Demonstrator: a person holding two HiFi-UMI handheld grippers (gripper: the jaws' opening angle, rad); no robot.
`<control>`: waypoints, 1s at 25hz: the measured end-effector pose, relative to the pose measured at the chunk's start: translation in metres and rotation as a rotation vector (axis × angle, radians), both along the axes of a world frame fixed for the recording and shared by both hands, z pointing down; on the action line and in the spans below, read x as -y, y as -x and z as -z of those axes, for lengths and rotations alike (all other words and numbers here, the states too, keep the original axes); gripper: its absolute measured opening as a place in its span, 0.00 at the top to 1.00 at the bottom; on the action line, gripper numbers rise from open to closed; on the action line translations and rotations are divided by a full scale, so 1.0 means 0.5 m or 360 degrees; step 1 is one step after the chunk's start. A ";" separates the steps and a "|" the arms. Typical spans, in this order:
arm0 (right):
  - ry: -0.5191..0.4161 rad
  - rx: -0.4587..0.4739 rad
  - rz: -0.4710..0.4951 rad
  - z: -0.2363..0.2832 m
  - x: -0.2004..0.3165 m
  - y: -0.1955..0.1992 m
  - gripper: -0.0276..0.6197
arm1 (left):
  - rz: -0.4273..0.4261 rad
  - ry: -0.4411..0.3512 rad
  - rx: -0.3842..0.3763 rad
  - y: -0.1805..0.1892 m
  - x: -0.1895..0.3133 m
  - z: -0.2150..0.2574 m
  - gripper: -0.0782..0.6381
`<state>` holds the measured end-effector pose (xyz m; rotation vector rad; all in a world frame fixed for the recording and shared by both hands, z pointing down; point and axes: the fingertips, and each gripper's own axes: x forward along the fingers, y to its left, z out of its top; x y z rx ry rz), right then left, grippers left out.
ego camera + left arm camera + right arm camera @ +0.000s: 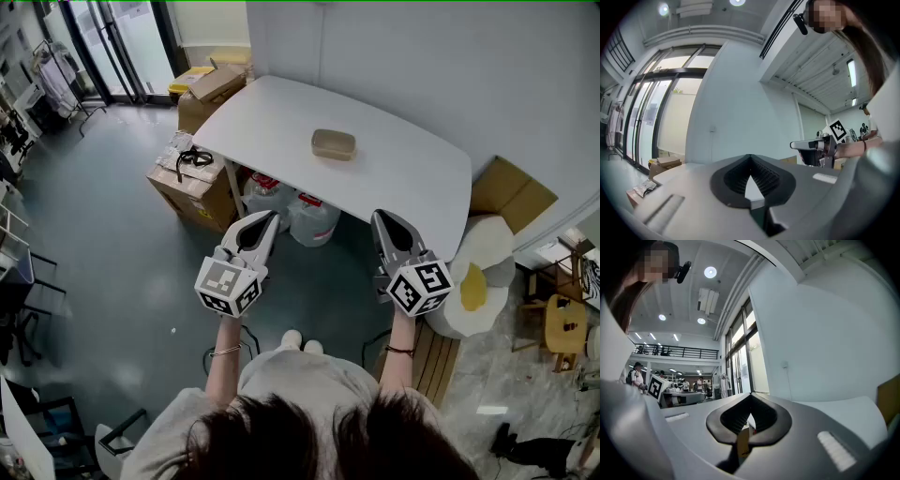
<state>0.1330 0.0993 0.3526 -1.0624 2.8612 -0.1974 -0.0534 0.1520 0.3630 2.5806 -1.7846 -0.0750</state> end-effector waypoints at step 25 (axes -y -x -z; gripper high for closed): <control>0.0061 0.0061 0.0051 -0.026 0.035 -0.040 0.94 | 0.0078 0.0021 -0.0005 -0.040 0.006 -0.019 0.90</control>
